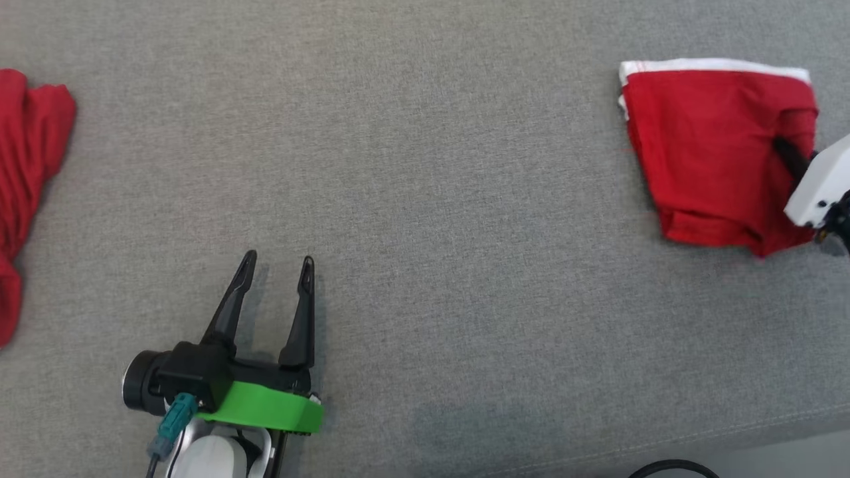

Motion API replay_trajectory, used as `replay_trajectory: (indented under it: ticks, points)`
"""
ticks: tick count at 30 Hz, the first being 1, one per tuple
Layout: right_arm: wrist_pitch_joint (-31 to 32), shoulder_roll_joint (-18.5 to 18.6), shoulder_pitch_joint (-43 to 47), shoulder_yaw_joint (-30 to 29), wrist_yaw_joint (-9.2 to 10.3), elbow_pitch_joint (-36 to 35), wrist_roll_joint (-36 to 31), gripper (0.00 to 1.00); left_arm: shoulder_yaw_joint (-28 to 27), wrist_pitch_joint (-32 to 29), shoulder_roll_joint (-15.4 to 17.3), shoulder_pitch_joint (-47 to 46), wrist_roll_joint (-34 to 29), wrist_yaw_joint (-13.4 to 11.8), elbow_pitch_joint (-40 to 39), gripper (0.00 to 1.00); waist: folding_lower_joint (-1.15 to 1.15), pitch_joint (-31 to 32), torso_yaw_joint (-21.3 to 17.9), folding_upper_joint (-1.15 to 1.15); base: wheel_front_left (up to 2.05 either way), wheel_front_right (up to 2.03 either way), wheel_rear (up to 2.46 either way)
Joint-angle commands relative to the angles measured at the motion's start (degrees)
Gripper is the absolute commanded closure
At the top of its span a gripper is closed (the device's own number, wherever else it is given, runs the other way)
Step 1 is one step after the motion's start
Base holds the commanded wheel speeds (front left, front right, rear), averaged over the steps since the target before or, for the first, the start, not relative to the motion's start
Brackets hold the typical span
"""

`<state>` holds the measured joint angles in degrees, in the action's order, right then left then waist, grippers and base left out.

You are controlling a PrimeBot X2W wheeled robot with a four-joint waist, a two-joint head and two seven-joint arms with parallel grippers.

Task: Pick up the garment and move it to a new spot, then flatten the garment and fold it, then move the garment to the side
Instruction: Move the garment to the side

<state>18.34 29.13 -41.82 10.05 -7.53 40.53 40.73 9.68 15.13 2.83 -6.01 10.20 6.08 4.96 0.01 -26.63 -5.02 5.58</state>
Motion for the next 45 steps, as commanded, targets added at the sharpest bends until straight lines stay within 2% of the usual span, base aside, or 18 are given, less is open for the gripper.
replay_trajectory:
  ticks: [1, 8, 12, 15, 16, 17, 18, 24, 28, 32, 39, 43, 45]
  points:
    - [-0.3, 1.1, -0.9, 0.2, 0.08, 0.5, -0.9, 1.0, 0.2, 0.0, 0.2, -1.0, -0.5, 0.3, 0.0, 0.0, -0.01, -3.3, -2.8, 0.01, 0.0, 0.0, 0.0]
    - [-0.4, 9.2, -6.2, 3.9, 0.09, 4.1, -10.1, 1.0, 0.5, 0.0, 0.3, -2.3, -0.7, 0.9, -0.1, 0.0, -0.01, -5.0, -0.9, 0.01, 0.0, 0.0, 0.0]
    - [-1.5, 12.4, -8.3, 5.4, 0.08, 5.8, -14.6, 1.0, 0.6, 0.0, 0.2, -1.7, -0.4, 0.9, 0.0, 0.0, -0.01, -4.8, 0.9, 0.01, 0.0, 0.0, 0.0]
    - [-2.9, 13.4, -10.0, 5.1, 0.09, 7.4, -17.4, 1.0, 0.6, 0.0, 0.2, -0.7, 0.1, 0.8, 0.1, 0.0, -0.01, -4.4, 1.9, 0.01, 0.0, 0.0, 0.0]
    - [-3.5, 13.7, -10.4, 4.7, 0.09, 8.2, -18.6, 0.69, 0.6, 0.0, 0.2, -0.4, 0.3, 0.7, 0.0, 0.0, -0.01, -4.4, 2.1, 0.01, 0.0, 0.0, 0.0]
    - [-3.6, 13.5, -10.7, 4.4, 0.09, 9.1, -19.6, 0.3, 0.6, 0.0, 0.2, -0.2, 0.5, 0.5, -0.1, 0.0, -0.01, -4.3, 2.2, 0.01, 0.0, 0.0, 0.0]
    - [-3.6, 13.4, -11.0, 4.0, 0.09, 10.2, -20.8, 0.0, 0.6, 0.0, 0.2, -0.1, 1.0, 0.3, -0.2, 0.0, -0.01, -4.2, 2.3, 0.01, 0.0, 0.0, 0.0]
    - [-5.3, 11.8, -12.2, 1.5, 0.09, 12.9, -26.5, 0.0, 1.1, 0.0, 0.2, 1.3, 2.7, -1.2, -0.7, 0.0, -0.01, -2.3, 1.7, 0.01, 0.0, 0.0, 0.0]
    - [-11.9, 9.7, -12.2, -2.5, 0.09, 10.4, -28.6, 0.0, 0.6, 0.0, 0.2, 2.3, 3.5, -1.6, -1.0, 0.0, -0.01, 0.6, 1.0, 0.01, 0.0, 0.0, 0.0]
    - [-20.1, 6.6, -8.3, -6.7, 0.09, 5.4, -29.2, 0.0, 0.0, 0.0, 0.1, 4.0, 4.6, -1.9, -0.4, 0.0, -0.01, 5.4, 0.7, 0.01, 0.0, 0.0, 0.0]
    - [-29.5, 1.1, 8.1, -12.4, 0.09, -7.7, -30.0, 0.0, -1.8, 0.0, 0.1, 7.9, 5.9, -2.0, 2.3, 0.0, -0.01, 13.9, 1.9, 0.01, 0.0, 0.0, 0.0]
    - [-32.5, -4.8, 20.8, -17.5, 0.09, -17.1, -32.3, 0.0, -3.5, 0.0, 0.2, 9.1, 5.1, -1.7, 3.9, 0.0, -0.01, 16.3, 2.8, 0.01, 0.0, 0.0, 0.0]
    - [-33.2, -9.2, 26.9, -18.5, 0.08, -21.4, -32.2, 0.0, -4.0, 0.0, 0.1, 9.3, 4.4, -1.1, 4.7, 0.0, -0.01, 17.1, 3.3, 0.01, 0.0, 0.0, 0.0]
